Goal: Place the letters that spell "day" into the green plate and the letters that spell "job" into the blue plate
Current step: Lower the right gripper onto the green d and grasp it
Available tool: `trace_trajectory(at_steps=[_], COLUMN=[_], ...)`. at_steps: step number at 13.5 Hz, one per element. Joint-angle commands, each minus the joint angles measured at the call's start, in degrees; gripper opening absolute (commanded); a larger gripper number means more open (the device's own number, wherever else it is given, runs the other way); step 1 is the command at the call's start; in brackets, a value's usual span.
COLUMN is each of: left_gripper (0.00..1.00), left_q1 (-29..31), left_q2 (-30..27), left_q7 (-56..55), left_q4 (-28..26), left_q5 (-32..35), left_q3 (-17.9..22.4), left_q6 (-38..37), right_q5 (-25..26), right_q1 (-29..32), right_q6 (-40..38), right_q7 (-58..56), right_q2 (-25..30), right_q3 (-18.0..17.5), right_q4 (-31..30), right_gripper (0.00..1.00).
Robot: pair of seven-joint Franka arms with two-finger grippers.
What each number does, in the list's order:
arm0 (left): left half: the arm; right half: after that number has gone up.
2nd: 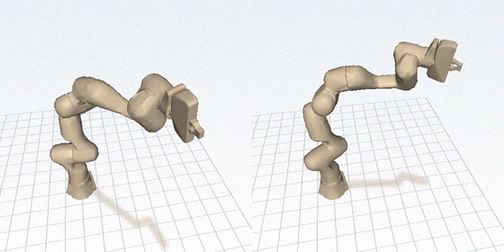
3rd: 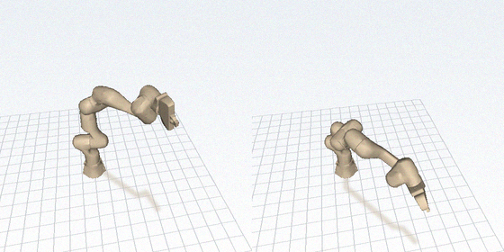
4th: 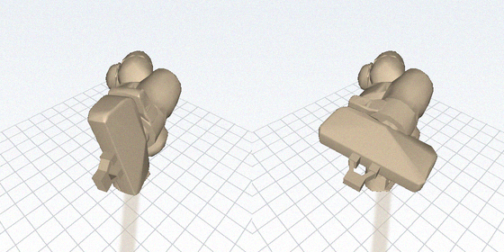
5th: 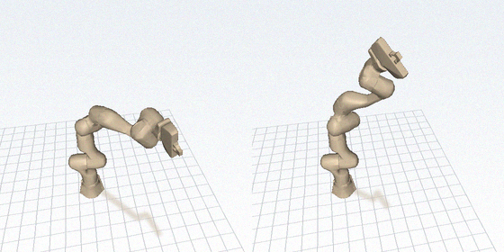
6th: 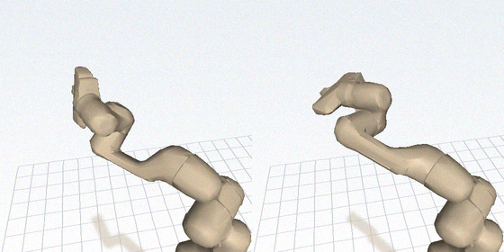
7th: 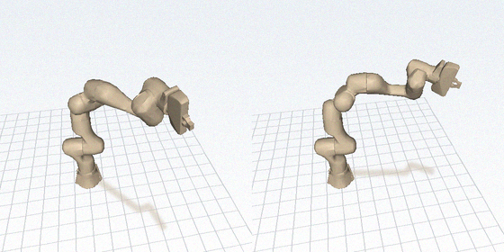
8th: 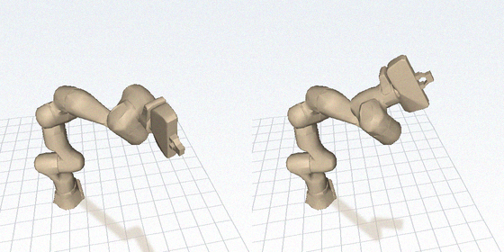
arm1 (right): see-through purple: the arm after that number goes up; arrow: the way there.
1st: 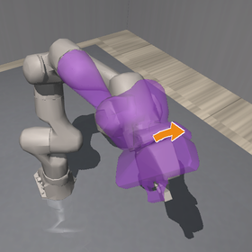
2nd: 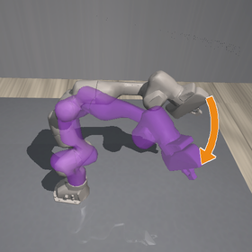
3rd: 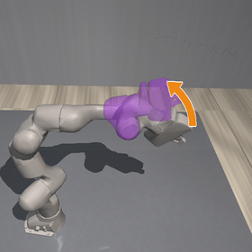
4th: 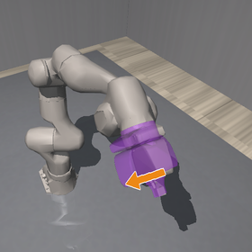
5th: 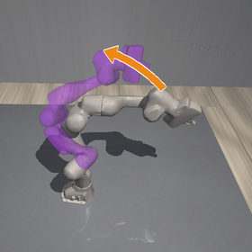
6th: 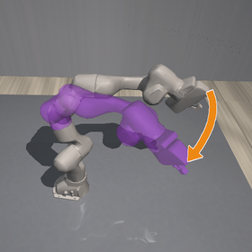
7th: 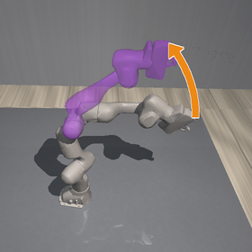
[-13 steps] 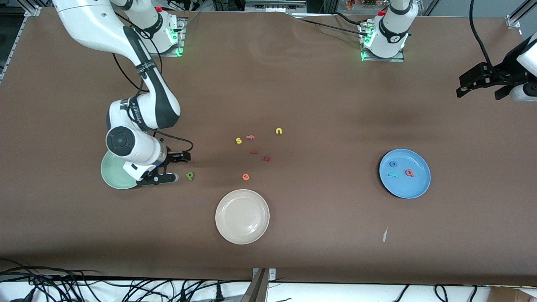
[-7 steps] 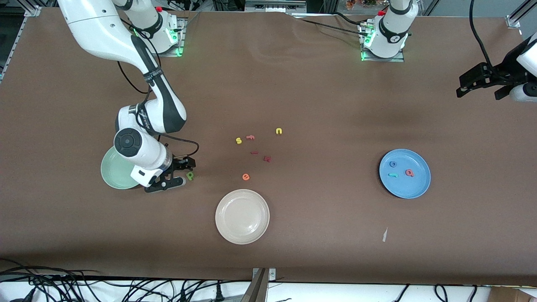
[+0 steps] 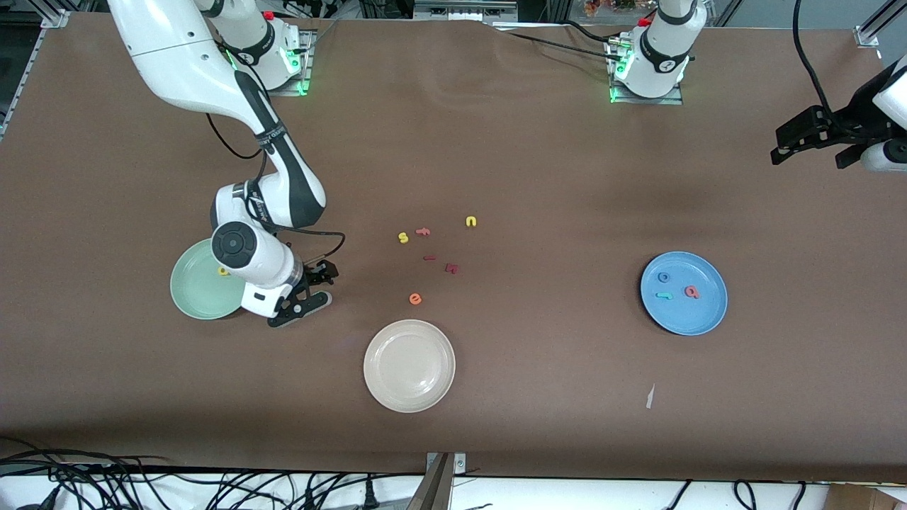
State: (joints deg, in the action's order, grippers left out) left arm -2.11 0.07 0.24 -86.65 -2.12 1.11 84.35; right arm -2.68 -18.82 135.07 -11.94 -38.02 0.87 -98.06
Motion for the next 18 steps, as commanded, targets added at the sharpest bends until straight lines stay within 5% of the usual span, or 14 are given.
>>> trace_trajectory(at_steps=[1, 8, 18], left_gripper=[1.00, 1.00, 1.00], left_q1=[-0.17, -0.17, -0.17], left_q2=[0.90, 0.90, 0.99], left_q7=[-0.41, -0.41, -0.24], left_q4=[2.02, 2.02, 2.02], left_q5=[0.37, 0.37, 0.37], left_q3=[0.12, 0.12, 0.12], left_q6=[-1.38, -1.38, -1.38], right_q5=[0.13, 0.48, 0.48], right_q1=[-0.26, -0.26, -0.43], right_q6=[0.72, 1.96, 3.89], right_q7=[-3.35, -5.38, -5.55], right_q2=[-1.44, -2.67, -3.64], right_q3=[0.19, 0.27, 0.27], right_q4=[1.12, 0.94, 0.94], right_gripper=[0.95, 0.67, 0.45])
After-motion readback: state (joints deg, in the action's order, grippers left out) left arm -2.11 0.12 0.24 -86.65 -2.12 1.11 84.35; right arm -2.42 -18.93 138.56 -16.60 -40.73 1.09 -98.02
